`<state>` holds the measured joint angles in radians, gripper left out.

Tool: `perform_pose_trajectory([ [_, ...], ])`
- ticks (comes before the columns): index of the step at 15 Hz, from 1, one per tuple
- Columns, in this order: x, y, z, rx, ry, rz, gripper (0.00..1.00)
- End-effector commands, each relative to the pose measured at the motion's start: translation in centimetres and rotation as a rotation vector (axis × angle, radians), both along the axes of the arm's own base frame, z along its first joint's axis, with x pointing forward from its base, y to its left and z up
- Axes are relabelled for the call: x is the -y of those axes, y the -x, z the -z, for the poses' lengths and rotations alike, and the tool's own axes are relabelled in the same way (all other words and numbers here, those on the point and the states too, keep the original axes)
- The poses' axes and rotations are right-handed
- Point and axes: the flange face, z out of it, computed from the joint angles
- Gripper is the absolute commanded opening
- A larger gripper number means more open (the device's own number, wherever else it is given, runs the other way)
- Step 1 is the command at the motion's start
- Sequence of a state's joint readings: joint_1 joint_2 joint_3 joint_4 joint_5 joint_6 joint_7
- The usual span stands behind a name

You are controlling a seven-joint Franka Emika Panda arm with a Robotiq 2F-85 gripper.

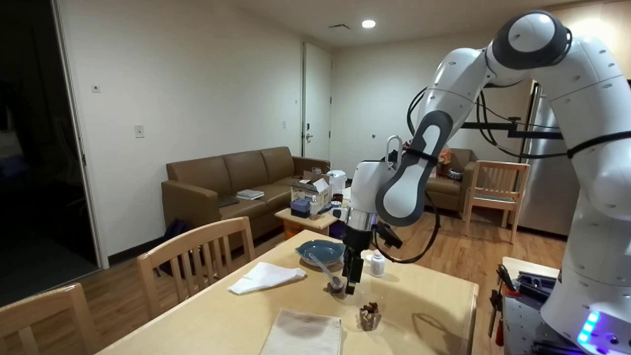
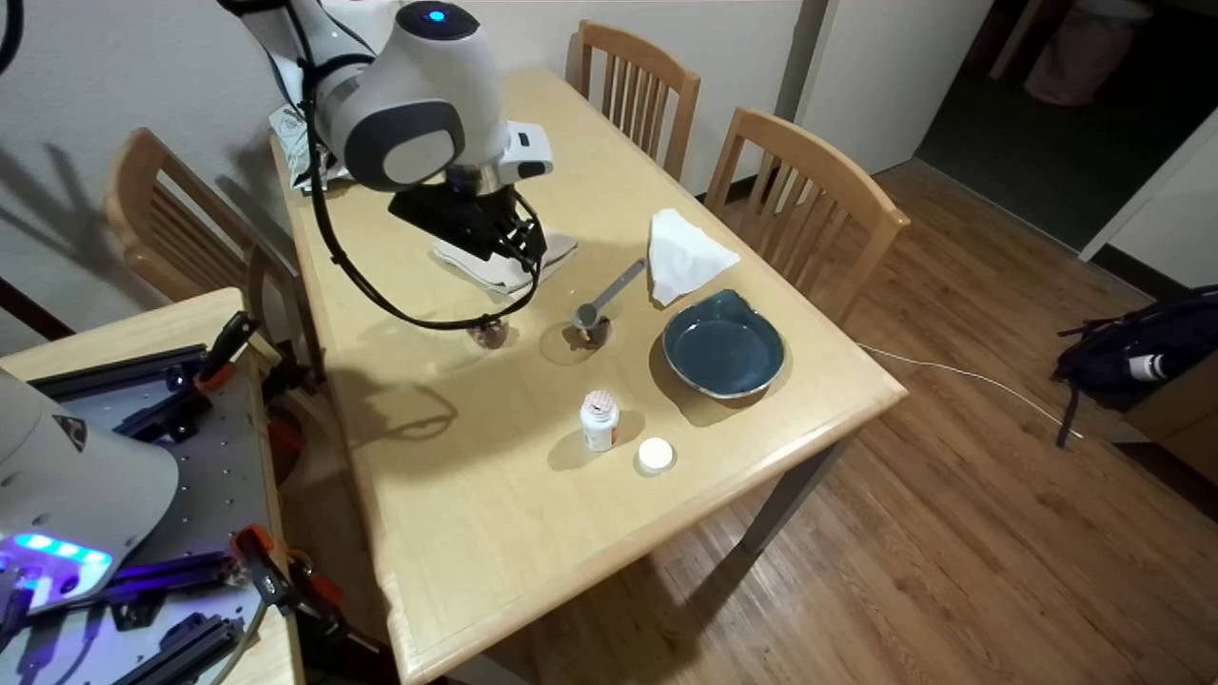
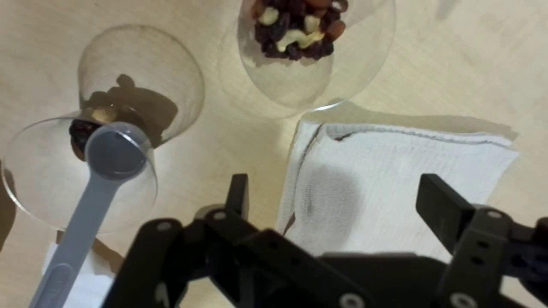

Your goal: Take the spoon from the bowl and put it in the cup, then move the two cups slightly forward

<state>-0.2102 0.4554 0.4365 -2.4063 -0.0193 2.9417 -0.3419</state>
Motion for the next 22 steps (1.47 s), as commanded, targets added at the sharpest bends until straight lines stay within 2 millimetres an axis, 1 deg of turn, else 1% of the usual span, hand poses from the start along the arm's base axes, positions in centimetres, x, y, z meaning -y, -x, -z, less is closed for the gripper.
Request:
perform_pose_trajectory([
  [1, -0.5, 2.4, 0.1, -0.056, 0.043, 0.027, 1.0],
  [5, -0.8, 3.9, 1.5, -0.108, 0.101, 0.072, 1.0],
  [6, -0.8, 3.9, 1.7, -0.093, 0.111, 0.077, 1.0],
  [7, -1.0, 3.1, 2.1, -0.097, 0.082, 0.051, 1.0],
  [11, -1.1, 3.3, 2.4, -0.099, 0.099, 0.061, 1.0],
  [13, -1.1, 3.4, 2.8, -0.169, 0.182, 0.076, 1.0],
  [17, -2.6, 5.0, 3.7, -0.312, 0.201, 0.015, 1.0],
  [20, -3.7, 5.6, 4.0, -0.365, 0.202, -0.015, 1.0],
  [22, -4.1, 5.5, 4.1, -0.371, 0.194, -0.03, 1.0],
])
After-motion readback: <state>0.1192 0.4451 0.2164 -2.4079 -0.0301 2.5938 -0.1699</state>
